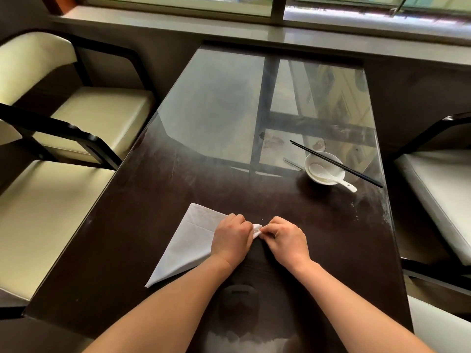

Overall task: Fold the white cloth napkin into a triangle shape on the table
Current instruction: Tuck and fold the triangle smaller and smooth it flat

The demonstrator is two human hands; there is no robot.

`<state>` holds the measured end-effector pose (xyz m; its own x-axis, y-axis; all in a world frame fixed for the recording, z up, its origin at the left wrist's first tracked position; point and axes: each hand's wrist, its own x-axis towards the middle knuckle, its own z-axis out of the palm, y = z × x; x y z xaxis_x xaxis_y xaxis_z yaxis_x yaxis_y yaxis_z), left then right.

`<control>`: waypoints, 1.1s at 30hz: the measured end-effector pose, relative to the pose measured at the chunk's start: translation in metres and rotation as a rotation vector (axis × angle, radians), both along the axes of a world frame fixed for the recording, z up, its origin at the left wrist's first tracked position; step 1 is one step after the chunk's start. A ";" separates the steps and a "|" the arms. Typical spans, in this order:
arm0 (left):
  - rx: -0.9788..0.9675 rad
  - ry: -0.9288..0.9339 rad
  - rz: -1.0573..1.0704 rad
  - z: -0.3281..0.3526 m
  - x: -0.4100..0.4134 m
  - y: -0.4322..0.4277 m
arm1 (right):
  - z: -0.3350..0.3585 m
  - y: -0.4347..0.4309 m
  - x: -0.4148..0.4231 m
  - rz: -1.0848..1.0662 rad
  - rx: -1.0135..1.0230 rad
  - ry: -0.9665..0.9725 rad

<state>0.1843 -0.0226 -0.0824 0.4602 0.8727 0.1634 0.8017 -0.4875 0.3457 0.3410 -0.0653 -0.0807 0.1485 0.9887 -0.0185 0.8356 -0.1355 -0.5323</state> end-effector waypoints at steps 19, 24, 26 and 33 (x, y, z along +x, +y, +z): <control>0.037 0.100 -0.022 0.008 -0.045 -0.027 | -0.010 0.000 0.009 0.258 0.256 -0.309; 0.187 0.216 0.011 -0.002 -0.131 -0.043 | -0.013 -0.001 0.012 0.291 0.278 -0.325; 0.250 0.246 0.024 -0.004 -0.159 -0.045 | -0.013 -0.002 0.013 0.300 0.291 -0.351; 0.332 0.214 0.062 -0.012 -0.203 -0.054 | -0.008 -0.019 0.006 0.452 0.360 -0.457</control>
<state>-0.0190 -0.0762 -0.0944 0.4628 0.8156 0.3473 0.8699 -0.4933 -0.0007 0.3466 -0.0844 -0.0891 -0.3597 0.8886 0.2846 0.9176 0.3921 -0.0646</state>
